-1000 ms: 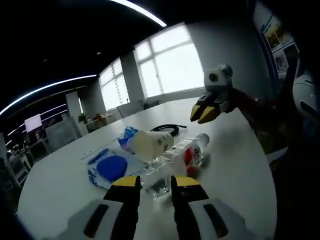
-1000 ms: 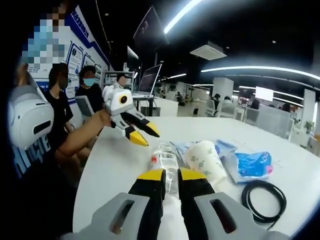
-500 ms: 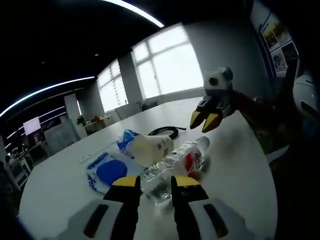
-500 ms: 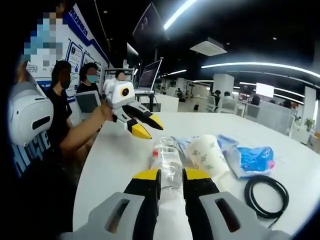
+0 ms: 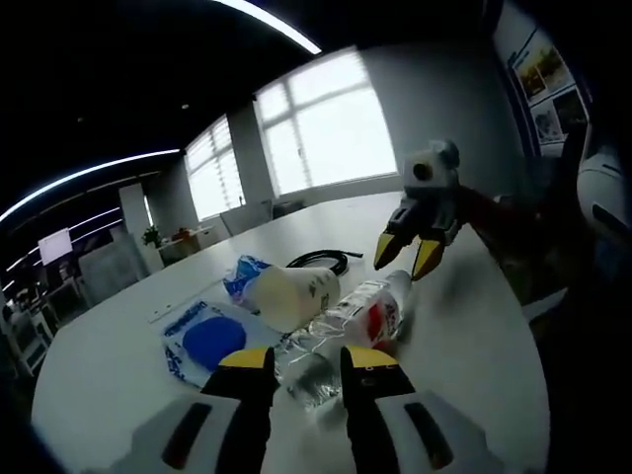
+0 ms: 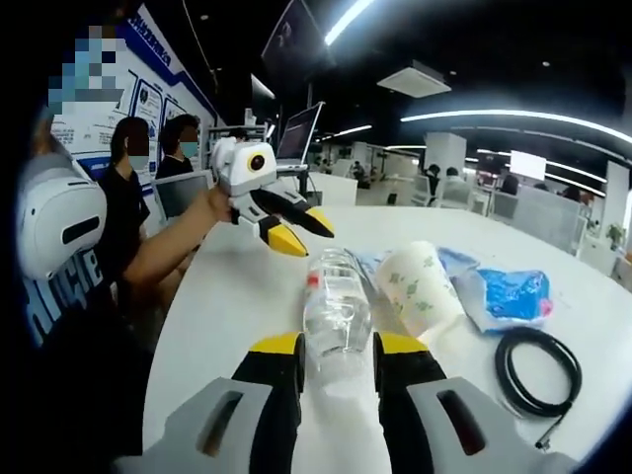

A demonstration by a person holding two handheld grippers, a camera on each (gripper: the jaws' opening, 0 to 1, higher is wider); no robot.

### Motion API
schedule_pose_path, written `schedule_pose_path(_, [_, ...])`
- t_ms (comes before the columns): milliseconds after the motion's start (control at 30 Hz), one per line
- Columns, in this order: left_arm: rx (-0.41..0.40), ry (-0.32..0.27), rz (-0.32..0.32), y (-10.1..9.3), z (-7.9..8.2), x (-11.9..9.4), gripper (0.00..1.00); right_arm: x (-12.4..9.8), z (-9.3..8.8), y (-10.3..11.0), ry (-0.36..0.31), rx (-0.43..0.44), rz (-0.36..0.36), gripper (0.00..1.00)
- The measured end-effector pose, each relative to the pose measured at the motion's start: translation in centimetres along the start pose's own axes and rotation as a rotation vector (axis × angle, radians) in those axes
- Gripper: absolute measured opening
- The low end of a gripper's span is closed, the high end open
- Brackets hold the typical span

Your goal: Arrange the tabletop items into an orderly group along one side of the table until the central work area is clear of visible clutter.

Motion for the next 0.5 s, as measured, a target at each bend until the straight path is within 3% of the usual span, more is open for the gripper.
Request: schedule_pose_path(500, [-0.01, -0.004, -0.02, 0.6, -0.1, 0.7, 0.27, 0.7, -1.4, 0.0, 0.039, 0.03, 0.015, 0.29])
Point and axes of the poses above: the point that each gripper's makers call its tool centre point, and the gripper's own axes: x roughly forward along the fingers, y roughly to its left, z roughly out of its top, the point moved 10 cm from there along -x, roughly backward along the fingers, and after that the axes turned 7 degrees about -z, right-handed, at the moved point
